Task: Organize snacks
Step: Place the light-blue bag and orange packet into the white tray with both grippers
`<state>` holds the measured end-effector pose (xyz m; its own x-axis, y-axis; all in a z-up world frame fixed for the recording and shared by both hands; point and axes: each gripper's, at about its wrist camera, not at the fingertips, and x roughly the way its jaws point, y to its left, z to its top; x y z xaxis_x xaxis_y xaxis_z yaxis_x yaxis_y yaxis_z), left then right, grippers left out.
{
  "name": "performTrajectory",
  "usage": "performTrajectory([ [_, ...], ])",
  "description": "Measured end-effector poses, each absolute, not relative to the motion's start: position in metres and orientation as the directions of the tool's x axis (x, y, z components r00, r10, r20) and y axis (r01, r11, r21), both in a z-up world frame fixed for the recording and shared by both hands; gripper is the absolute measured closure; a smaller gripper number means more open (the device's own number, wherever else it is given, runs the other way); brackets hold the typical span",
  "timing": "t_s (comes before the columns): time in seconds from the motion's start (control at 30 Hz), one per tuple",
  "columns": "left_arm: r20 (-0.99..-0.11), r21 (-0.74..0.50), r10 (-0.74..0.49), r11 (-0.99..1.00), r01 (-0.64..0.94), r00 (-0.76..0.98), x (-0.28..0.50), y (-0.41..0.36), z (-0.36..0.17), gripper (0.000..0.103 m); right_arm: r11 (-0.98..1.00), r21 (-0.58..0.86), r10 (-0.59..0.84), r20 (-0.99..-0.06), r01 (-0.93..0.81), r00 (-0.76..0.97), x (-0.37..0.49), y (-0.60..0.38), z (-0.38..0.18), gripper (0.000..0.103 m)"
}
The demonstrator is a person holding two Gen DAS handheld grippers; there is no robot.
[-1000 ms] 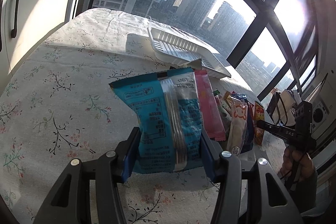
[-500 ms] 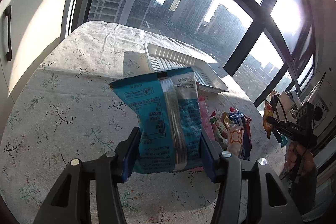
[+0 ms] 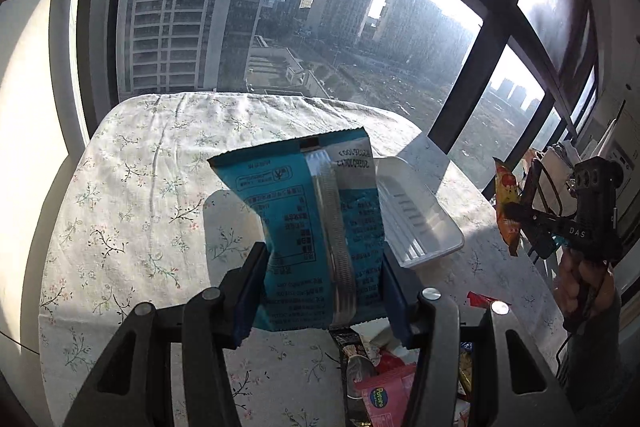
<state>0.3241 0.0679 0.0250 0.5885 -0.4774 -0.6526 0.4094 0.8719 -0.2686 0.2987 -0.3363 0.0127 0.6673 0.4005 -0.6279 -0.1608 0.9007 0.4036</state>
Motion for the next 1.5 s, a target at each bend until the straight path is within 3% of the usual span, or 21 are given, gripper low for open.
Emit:
performTrajectory([
  [0.47, -0.803, -0.191, -0.407, 0.868, 0.459, 0.435, 0.421, -0.007, -0.042, 0.047, 0.936, 0.297, 0.351, -0.784, -0.187, 0.512, 0.421, -0.289, -0.052, 0.09],
  [0.93, -0.84, -0.14, -0.345, 0.883, 0.448, 0.418, 0.43, -0.019, -0.069, 0.047, 0.954, 0.248, 0.3, -0.82, -0.17, 0.487, 0.446, -0.294, -0.095, 0.089],
  [1.1, -0.836, -0.131, -0.341, 0.884, 0.448, 0.43, 0.43, -0.02, -0.07, 0.042, 0.953, 0.246, 0.302, -0.811, -0.177, 0.501, 0.44, -0.294, -0.092, 0.088],
  [1.17, -0.833, -0.124, -0.338, 0.886, 0.448, 0.438, 0.429, -0.021, -0.068, 0.035, 0.954, 0.242, 0.298, -0.811, -0.175, 0.503, 0.437, -0.294, -0.091, 0.087],
  [1.27, -0.816, -0.103, -0.328, 0.893, 0.438, 0.477, 0.423, -0.018, -0.059, 0.029, 0.956, 0.243, 0.294, -0.808, -0.167, 0.511, 0.435, -0.296, -0.085, 0.073],
  [1.33, -0.784, -0.102, -0.346, 0.891, 0.443, 0.515, 0.414, -0.012, -0.047, 0.027, 0.946, 0.266, 0.325, -0.787, -0.187, 0.525, 0.429, -0.297, -0.076, 0.043],
  [1.37, -0.764, -0.103, -0.357, 0.889, 0.445, 0.537, 0.409, -0.008, -0.04, 0.021, 0.944, 0.266, 0.329, -0.776, -0.194, 0.538, 0.426, -0.298, -0.069, 0.037],
  [1.4, -0.737, -0.097, -0.366, 0.889, 0.447, 0.568, 0.403, -0.003, -0.032, 0.017, 0.945, 0.26, 0.328, -0.765, -0.2, 0.554, 0.422, -0.298, -0.062, 0.032],
  [1.47, -0.692, -0.069, -0.359, 0.896, 0.438, 0.626, 0.388, 0.006, -0.017, 0.002, 0.947, 0.243, 0.322, -0.743, -0.211, 0.587, 0.413, -0.3, -0.046, 0.032],
  [1.5, -0.676, -0.047, -0.343, 0.903, 0.426, 0.652, 0.379, 0.011, -0.011, 0.0, 0.95, 0.231, 0.311, -0.729, -0.208, 0.61, 0.406, -0.301, -0.036, 0.032],
])
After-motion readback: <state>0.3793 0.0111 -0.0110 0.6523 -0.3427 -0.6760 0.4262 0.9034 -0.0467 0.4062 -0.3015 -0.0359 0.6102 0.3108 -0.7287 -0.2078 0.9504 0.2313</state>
